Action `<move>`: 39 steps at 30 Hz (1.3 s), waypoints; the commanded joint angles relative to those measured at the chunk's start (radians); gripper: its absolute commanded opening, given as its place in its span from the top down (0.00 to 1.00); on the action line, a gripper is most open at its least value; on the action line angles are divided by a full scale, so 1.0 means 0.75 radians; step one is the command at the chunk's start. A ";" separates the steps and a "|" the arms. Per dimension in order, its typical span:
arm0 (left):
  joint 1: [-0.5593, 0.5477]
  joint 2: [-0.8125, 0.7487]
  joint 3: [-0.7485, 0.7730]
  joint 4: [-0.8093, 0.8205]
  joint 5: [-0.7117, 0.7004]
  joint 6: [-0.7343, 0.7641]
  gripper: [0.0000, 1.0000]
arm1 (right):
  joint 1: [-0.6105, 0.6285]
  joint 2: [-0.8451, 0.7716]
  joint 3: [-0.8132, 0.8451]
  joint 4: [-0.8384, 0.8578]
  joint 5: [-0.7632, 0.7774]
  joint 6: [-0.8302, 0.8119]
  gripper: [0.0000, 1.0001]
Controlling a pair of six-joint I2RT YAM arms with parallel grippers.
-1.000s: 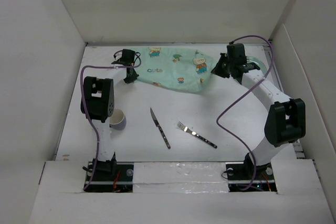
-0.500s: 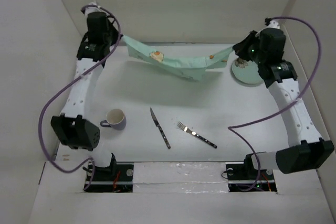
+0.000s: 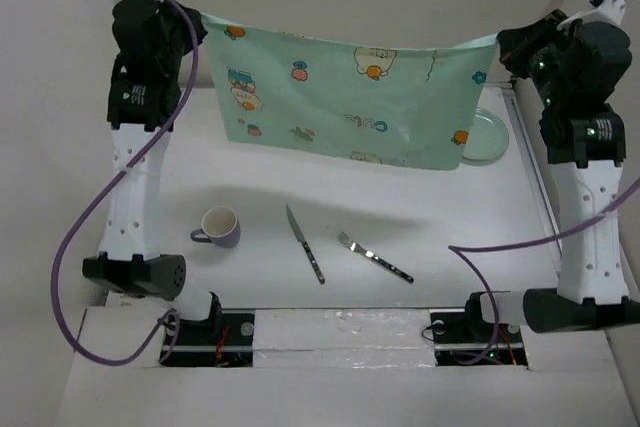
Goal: Set the dinner table for one person
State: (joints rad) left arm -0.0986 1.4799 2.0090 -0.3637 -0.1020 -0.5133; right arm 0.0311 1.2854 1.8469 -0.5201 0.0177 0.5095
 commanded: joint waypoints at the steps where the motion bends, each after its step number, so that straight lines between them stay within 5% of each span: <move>1: -0.001 0.137 -0.030 -0.004 0.066 -0.029 1.00 | -0.029 0.177 0.002 0.008 -0.013 -0.027 1.00; 7: -0.001 0.356 0.129 -0.006 0.122 -0.072 1.00 | -0.041 0.421 0.075 0.104 -0.128 0.008 1.00; 11: 0.111 0.495 0.289 0.000 0.320 -0.185 1.00 | -0.041 0.634 0.312 0.047 -0.161 0.041 1.00; 16: 0.168 0.465 0.301 0.062 0.404 -0.257 1.00 | -0.041 0.734 0.662 -0.049 -0.183 0.049 1.00; 18: 0.168 0.428 0.257 0.060 0.398 -0.218 1.00 | -0.054 0.694 0.642 -0.041 -0.202 0.047 1.00; 25: 0.168 0.291 -0.465 0.235 0.390 -0.158 1.00 | -0.068 0.428 -0.124 0.190 -0.318 0.073 1.00; 26: 0.168 0.080 -0.688 0.256 0.390 -0.150 1.00 | -0.068 0.393 -0.376 0.241 -0.349 0.081 1.00; 33: 0.168 0.021 -1.054 0.279 0.382 -0.073 1.00 | -0.056 0.378 -0.803 0.348 -0.357 0.084 1.00; 39: 0.181 0.048 -1.271 0.307 0.290 -0.015 1.00 | -0.056 0.444 -0.963 0.344 -0.302 0.059 1.00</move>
State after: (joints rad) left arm 0.0299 1.5616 1.0973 -0.1947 0.1535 -0.5713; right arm -0.0174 1.6566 1.1366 -0.3382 -0.2245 0.5705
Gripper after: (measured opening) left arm 0.006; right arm 0.009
